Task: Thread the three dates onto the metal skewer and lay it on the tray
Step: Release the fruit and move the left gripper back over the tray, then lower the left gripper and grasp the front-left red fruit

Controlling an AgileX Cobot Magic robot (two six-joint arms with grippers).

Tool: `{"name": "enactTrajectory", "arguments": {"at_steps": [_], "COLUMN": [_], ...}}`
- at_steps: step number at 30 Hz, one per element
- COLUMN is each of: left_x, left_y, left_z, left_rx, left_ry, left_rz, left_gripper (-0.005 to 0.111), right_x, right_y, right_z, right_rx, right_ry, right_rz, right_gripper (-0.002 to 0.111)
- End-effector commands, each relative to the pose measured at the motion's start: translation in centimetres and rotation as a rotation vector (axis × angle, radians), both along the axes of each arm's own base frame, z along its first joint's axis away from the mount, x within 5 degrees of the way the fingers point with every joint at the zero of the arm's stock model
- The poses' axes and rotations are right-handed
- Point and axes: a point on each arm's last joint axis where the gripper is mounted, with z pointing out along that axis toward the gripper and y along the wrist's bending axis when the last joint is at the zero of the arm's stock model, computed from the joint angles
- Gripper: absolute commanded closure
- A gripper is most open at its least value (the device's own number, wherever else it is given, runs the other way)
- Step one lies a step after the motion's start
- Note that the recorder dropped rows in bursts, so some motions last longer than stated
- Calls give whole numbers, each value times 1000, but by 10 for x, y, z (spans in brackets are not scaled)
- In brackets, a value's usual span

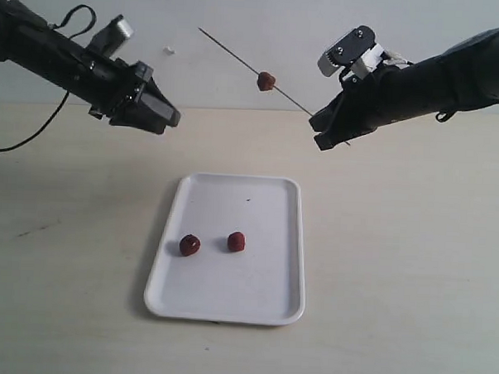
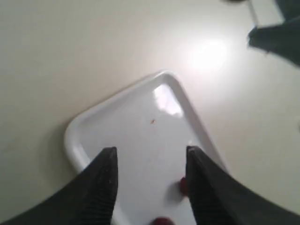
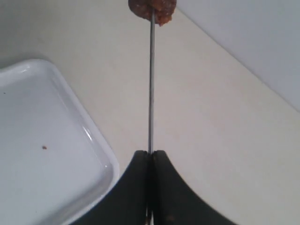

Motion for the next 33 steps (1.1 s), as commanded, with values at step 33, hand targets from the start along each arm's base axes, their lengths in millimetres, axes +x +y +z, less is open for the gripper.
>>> {"name": "enactTrajectory", "arguments": {"at_steps": [33], "left_x": [-144], "left_y": [-118], "left_z": [-4], "left_rx": [768], "left_ry": [-427], "left_rz": [-1242], "left_gripper": [58], "right_x": [-7], "right_y": [-8], "right_z": [36], "right_rx": [9], "right_ry": [1], "right_rz": [-127], "right_gripper": [108]}}
